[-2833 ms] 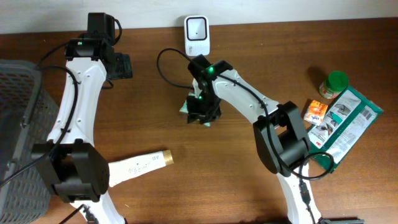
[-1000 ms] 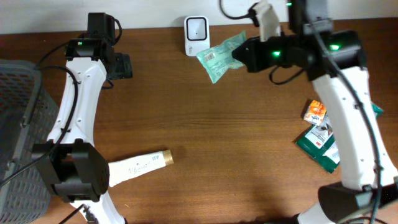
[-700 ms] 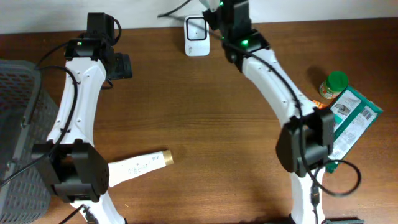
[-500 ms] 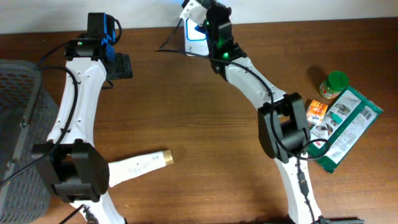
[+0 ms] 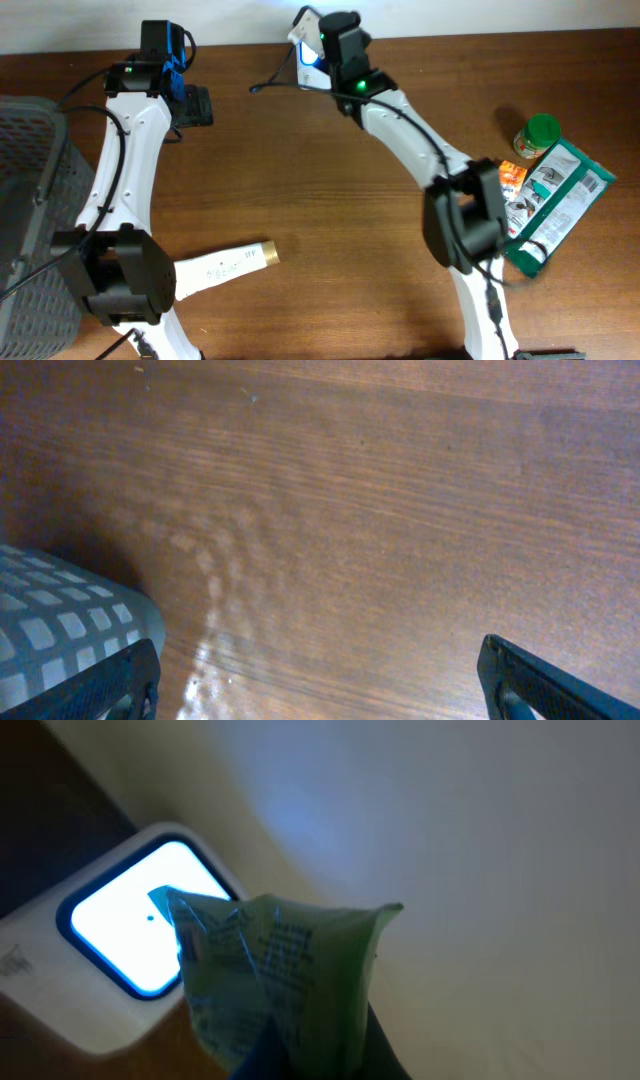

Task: Scan the item barcode
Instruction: 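Place the pouch on the right pile and release, then reach the right gripper to the white tube and grasp it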

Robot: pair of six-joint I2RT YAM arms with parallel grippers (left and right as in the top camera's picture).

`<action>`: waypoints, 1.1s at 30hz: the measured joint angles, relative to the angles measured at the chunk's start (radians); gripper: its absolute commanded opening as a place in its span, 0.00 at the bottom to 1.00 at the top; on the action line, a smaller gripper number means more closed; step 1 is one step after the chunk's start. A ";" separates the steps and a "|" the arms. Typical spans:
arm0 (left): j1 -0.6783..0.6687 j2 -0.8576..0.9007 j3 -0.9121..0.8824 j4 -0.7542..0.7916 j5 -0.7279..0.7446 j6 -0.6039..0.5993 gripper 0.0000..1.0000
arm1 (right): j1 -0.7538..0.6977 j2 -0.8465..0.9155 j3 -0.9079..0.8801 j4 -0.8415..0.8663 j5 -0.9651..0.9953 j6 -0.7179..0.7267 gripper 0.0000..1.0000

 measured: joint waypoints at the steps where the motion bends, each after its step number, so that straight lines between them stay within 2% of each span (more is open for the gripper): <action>1: 0.000 0.000 0.000 0.000 0.001 0.000 0.99 | 0.000 -0.075 -0.002 -0.063 0.004 0.080 0.04; 4: 0.000 0.000 0.000 0.002 0.001 0.000 0.99 | 0.000 -0.332 0.019 -0.454 0.008 0.428 0.04; 6: 0.000 0.000 0.000 -0.001 0.000 0.000 0.99 | -0.001 -0.428 0.028 -0.760 0.007 0.618 0.04; 8: 0.000 0.000 0.000 -0.002 0.000 0.000 0.99 | -0.027 -0.445 0.017 -1.078 0.003 0.869 0.04; 10: 0.000 0.000 0.000 -0.001 0.001 0.000 0.99 | -0.104 -0.431 0.003 -1.288 -0.009 1.052 0.04; 12: 0.000 0.000 0.000 0.000 0.001 0.000 0.99 | -0.261 -0.430 -0.034 -1.382 -0.051 1.159 0.04; 15: 0.000 0.000 0.000 -0.002 0.000 0.000 0.99 | -0.488 -0.422 -0.225 -1.348 -0.099 1.205 0.04; 17: 0.000 0.000 0.000 0.002 0.001 0.000 0.99 | -0.594 -0.418 -0.342 -1.218 -0.104 1.207 0.04; 18: 0.000 0.000 0.000 0.000 0.001 0.000 0.99 | -0.651 -0.415 -0.402 -1.145 -0.103 1.209 0.07; 19: 0.000 0.000 0.000 0.001 0.000 0.000 0.99 | -0.701 -0.412 -0.451 -1.082 -0.104 1.210 0.37; 20: 0.000 0.000 0.000 -0.001 0.001 0.000 0.99 | -0.753 -0.412 -0.480 -1.059 -0.106 1.212 0.49; 22: 0.000 0.000 0.000 0.000 0.001 0.000 0.99 | -0.816 -0.412 -0.482 -1.067 -0.126 1.203 0.50; 25: 0.000 0.000 0.000 0.000 0.001 0.000 0.99 | -0.817 -0.412 -0.471 -1.100 -0.228 1.145 0.54; 27: 0.000 0.000 0.000 0.000 0.001 0.000 0.99 | -0.753 -0.433 -0.407 -1.114 -0.444 0.988 0.58; 29: 0.000 0.000 0.000 0.000 0.001 0.000 0.99 | -0.528 -0.452 -0.399 -1.098 -0.694 0.807 0.61; 31: 0.000 0.000 0.000 0.000 0.001 0.000 0.99 | -0.291 -0.447 -0.398 -1.057 -0.791 0.761 0.61; 33: 0.000 0.000 0.000 0.000 0.001 0.000 0.99 | -0.132 -0.411 -0.395 -0.974 -0.807 0.824 0.51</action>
